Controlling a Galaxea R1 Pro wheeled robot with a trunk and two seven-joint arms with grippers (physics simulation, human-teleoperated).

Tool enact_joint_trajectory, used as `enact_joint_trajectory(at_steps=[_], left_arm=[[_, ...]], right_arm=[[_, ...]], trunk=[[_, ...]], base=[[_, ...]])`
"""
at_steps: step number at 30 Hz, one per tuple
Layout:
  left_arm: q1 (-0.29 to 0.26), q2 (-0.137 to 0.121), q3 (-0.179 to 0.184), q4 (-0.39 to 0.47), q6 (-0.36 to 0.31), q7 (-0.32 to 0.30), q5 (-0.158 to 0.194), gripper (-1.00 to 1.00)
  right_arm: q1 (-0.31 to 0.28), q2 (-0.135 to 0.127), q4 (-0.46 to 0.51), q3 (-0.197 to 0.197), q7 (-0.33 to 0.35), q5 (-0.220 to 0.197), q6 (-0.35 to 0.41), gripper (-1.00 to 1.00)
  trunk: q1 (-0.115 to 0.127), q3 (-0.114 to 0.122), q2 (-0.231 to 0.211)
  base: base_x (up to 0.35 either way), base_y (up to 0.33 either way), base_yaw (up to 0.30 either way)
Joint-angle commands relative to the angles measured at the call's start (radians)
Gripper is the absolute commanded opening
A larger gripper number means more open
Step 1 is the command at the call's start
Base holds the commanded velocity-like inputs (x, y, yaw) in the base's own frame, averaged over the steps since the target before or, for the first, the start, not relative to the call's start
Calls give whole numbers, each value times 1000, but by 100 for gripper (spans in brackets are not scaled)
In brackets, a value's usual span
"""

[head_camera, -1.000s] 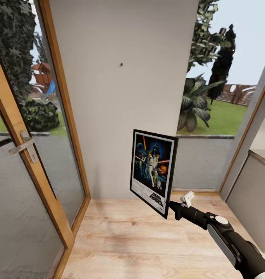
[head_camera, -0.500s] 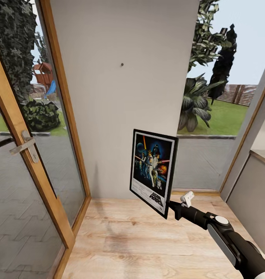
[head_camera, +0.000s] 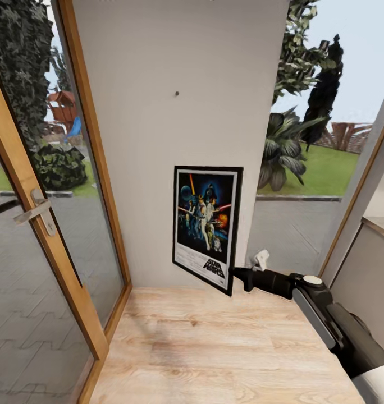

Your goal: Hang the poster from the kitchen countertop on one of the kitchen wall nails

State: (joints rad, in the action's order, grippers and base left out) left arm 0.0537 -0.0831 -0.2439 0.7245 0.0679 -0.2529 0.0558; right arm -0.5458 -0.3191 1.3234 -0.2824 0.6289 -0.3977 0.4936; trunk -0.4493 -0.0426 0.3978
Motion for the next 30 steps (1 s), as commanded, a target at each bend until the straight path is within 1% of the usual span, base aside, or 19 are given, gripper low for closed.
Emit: enact_joint_trajectory(at_steps=[1, 2, 4, 5, 8, 11, 12, 15, 16, 19, 20, 21, 24, 25, 27, 28, 30], left_arm=[[0, 0, -2, 1, 0, -6, 6, 100], [0, 0, -2, 1, 0, -6, 6, 100], [0, 0, -1, 0, 0, -6, 6, 100], [0, 0, -1, -3, 0, -6, 6, 100], [0, 0, 0, -14, 0, -6, 6, 100], [0, 0, 1, -22, 0, -6, 6, 100], [0, 0, 1, -25, 0, -6, 6, 100], [0, 0, 1, -29, 0, -6, 6, 100], [0, 0, 1, -30, 0, -6, 6, 100], [0, 0, 1, -31, 0, -6, 6, 100], [0, 0, 1, -31, 0, -6, 6, 100], [0, 0, 1, -31, 0, -7, 6, 100], [0, 0, 1, -31, 0, -7, 6, 100], [0, 0, 1, -31, 0, -7, 6, 100], [0, 0, 2, -31, 0, -7, 6, 100], [0, 0, 2, -31, 0, -7, 6, 100], [0, 0, 2, -31, 0, -7, 6, 100]], right_arm=[[-14, 5, 3, -1, 0, -10, 22, -100], [-38, 16, 6, -1, 1, -10, 42, -100], [-63, 25, 9, -1, 2, -11, 55, -100], [-89, 30, 10, -1, 3, -11, 66, -100], [-125, 35, 12, -2, 5, -13, 100, -100], [-164, 44, 17, -3, 13, -14, 157, -100], [-193, 54, 24, -3, 26, -14, 195, -100], [-254, 72, 34, -3, 47, -15, 254, -100], [-300, 87, 38, -3, 54, -15, 288, -100], [-362, 107, 40, -4, 60, -15, 344, -100], [-393, 114, 41, -4, 68, -16, 373, -100], [-449, 121, 41, -4, 110, -16, 411, -100], [-502, 124, 38, -3, 165, -15, 428, -100], [-535, 125, 36, -3, 200, -16, 434, -100], [-552, 125, 34, -3, 218, -16, 436, -100], [-569, 126, 31, -3, 243, -16, 438, -100], [-583, 126, 28, -2, 273, -16, 439, -100]], trunk=[[-1, -2, 2], [-1, -2, 2], [-1, -2, 2], [-1, -2, 2], [-1, -2, 2], [-1, -2, 2], [-1, -2, 2], [-1, -2, 2], [-1, -2, 2], [-1, -2, 2], [-1, -2, 2], [-1, -2, 2], [-1, -2, 2], [-1, -2, 2], [-1, -2, 2], [-1, -2, 2], [-1, -2, 2]], base=[[0, 0, 0], [0, 0, 0], [0, 0, 0], [0, 0, 0], [0, 0, 0], [0, 0, 0], [0, 0, 0], [0, 0, 0], [0, 0, 0], [0, 0, 0], [0, 0, 0], [0, 0, 0], [0, 0, 0], [0, 0, 0], [0, 0, 0], [0, 0, 0], [0, 0, 0]])
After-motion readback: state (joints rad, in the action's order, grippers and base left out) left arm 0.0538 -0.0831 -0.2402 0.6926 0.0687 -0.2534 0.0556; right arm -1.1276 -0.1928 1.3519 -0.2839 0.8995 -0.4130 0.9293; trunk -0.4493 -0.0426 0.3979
